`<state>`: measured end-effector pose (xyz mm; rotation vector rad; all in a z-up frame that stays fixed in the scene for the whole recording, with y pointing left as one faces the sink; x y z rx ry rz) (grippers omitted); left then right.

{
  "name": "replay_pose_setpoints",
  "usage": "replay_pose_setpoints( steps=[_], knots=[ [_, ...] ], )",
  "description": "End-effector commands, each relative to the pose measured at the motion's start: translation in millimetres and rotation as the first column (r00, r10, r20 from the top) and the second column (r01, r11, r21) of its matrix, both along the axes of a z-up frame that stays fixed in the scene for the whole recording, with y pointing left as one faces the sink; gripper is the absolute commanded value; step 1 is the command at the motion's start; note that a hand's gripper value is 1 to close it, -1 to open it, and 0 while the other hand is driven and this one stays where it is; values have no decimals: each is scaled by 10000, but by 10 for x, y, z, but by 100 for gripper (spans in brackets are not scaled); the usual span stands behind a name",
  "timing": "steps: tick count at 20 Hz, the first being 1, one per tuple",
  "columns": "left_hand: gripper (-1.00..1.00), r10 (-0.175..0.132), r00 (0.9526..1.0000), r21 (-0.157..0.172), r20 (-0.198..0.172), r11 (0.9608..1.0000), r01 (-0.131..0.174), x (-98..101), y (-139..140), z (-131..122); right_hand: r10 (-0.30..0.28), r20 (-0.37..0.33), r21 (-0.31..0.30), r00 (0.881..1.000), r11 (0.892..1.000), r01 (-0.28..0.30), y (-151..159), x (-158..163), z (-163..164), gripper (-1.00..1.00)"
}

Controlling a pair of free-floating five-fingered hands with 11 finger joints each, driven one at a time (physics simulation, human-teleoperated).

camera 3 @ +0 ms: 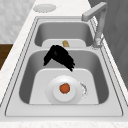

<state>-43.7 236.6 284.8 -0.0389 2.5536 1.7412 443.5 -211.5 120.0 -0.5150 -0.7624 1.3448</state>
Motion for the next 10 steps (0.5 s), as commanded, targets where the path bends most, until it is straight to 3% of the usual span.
replay_pose_setpoints(
  steps=[1, 8, 10],
  knots=[
    [0, 0, 10000, 0, 0, 10000, 0, 0, 0, 0, -367, 479, 294, 9982, 9989, 353, -36, -149, 0, -100],
    [0, 0, 10000, 0, 0, 10000, 0, 0, 0, 0, -538, 1002, 250, 9935, 9984, 515, -75, -481, -4, -100],
    [0, 0, 10000, 0, 0, 10000, 0, 0, 0, 0, -169, 780, 92, 9968, 9998, 163, -59, -391, -4, -100]
  ],
)
